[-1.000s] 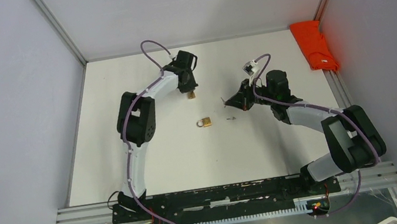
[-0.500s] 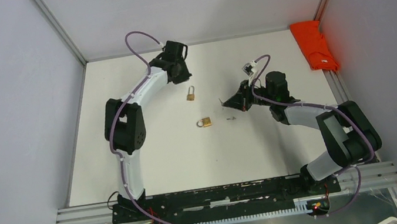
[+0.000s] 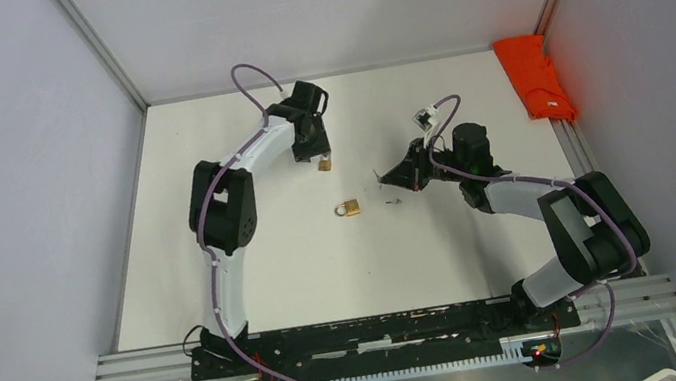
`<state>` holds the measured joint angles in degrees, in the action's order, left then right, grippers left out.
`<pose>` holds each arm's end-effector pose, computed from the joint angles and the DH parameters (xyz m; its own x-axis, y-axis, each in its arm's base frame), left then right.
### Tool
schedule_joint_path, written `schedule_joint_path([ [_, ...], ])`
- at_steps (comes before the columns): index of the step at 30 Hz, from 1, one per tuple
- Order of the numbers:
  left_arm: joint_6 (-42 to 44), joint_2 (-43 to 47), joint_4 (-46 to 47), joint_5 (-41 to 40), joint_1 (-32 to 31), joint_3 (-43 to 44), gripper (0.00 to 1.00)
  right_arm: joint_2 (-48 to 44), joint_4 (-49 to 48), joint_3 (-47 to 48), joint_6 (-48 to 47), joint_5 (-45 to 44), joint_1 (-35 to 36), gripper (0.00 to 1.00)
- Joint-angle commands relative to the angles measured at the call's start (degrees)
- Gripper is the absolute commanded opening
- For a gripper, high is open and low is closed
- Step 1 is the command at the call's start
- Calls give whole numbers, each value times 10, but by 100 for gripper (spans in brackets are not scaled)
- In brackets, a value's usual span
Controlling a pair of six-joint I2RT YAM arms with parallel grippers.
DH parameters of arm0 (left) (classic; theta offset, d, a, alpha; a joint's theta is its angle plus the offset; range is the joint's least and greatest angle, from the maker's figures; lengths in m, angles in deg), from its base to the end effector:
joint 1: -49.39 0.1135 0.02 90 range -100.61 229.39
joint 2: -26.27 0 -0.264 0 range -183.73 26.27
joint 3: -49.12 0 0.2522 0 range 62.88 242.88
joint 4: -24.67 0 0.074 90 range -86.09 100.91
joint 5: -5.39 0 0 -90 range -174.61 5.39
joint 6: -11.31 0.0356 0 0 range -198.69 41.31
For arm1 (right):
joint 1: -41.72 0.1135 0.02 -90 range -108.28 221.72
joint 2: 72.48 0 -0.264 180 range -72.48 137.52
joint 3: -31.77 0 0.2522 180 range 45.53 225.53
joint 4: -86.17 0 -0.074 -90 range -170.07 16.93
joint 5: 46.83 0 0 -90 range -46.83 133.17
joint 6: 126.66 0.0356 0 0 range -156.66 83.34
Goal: Unlock with the key
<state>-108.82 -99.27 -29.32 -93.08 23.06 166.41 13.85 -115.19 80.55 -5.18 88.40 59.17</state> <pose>0.4271 -0.2055 0.1955 -0.8753 -0.1208 -0.4683 -0.0719 0.9900 -0.1211 0.2769 0.1135 0.1956 -0.6768 0.1728 -0.7156 -0.5959 0.4423 0.6703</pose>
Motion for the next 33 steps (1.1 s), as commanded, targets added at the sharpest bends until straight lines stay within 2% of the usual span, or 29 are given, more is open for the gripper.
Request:
schedule_joint_path([
  [1,21,-19,-9,6,-15,23,52,-11,-28,-5,3,15,-2,0],
  [13,23,-47,-13,-14,-27,38,54,-19,-33,-11,3,17,-2,0],
  [23,33,-92,-40,-34,-27,89,52,-19,-43,-15,8,18,-1,0],
  [29,31,-105,-43,-22,-27,85,30,-18,-44,-13,8,19,-2,0],
  [31,31,-103,-45,-24,-27,81,20,-14,-44,-11,8,19,-2,0],
  [33,31,-100,-47,-28,-28,77,4,-10,-46,-9,9,19,-1,0],
])
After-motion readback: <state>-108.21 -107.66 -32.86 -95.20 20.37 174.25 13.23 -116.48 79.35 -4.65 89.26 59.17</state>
